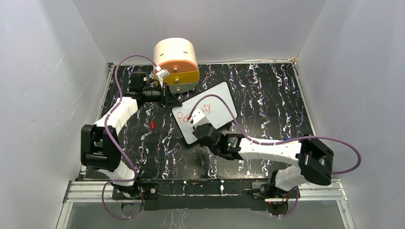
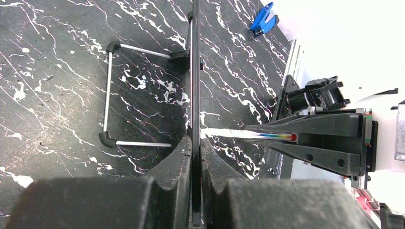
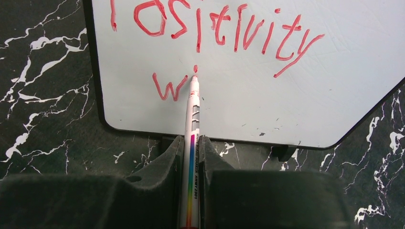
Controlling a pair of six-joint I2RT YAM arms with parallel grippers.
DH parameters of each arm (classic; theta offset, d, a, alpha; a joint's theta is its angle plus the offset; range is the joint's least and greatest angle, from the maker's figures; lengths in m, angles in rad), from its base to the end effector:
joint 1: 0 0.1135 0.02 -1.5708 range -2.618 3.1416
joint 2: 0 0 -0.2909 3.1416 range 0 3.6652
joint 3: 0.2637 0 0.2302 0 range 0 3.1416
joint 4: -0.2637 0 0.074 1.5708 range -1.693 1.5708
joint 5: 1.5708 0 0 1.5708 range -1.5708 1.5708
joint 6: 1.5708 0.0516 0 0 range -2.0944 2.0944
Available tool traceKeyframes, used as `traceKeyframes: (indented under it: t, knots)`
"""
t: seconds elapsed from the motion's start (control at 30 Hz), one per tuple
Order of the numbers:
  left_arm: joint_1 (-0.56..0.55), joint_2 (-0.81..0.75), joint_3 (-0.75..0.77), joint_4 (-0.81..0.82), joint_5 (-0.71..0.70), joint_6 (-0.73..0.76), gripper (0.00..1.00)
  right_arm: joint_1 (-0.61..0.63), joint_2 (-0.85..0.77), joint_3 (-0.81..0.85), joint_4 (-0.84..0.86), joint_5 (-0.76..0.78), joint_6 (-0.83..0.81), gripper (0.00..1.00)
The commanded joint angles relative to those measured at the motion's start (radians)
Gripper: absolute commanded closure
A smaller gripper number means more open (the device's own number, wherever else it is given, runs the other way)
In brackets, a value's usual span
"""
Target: Write a sentence on the whiteboard
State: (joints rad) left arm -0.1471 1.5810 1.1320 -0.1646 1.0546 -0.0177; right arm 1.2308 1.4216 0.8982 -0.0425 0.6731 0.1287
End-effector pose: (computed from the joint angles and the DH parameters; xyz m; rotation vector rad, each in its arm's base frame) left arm 0.3204 -0.0928 0.3047 0.7241 1.9348 -1.2321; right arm 0.1290 0.2681 0.2807 -0.7089 1.8769 0.1444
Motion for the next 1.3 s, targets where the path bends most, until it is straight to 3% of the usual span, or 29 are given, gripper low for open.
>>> traceKeyframes:
  t: [0.0, 0.53, 0.83, 1.27]
  knots:
    - [-0.008, 0.028, -0.016, -0.060, -0.083, 0.031, 1.00, -0.002, 0.012, 0.016, 0.014, 0.004, 0.022, 1.00]
    - [-0.008, 0.032, -0.015, -0.059, -0.082, 0.031, 1.00, -0.002, 0.032, 0.052, -0.136, -0.027, 0.055, 1.00]
    - [-0.008, 0.033, -0.015, -0.059, -0.084, 0.031, 1.00, -0.002, -0.040, 0.009, -0.033, 0.025, 0.036, 1.00]
    - [-0.008, 0.030, -0.017, -0.059, -0.082, 0.031, 1.00, -0.020, -0.013, 0.011, 0.035, 0.042, 0.021, 1.00]
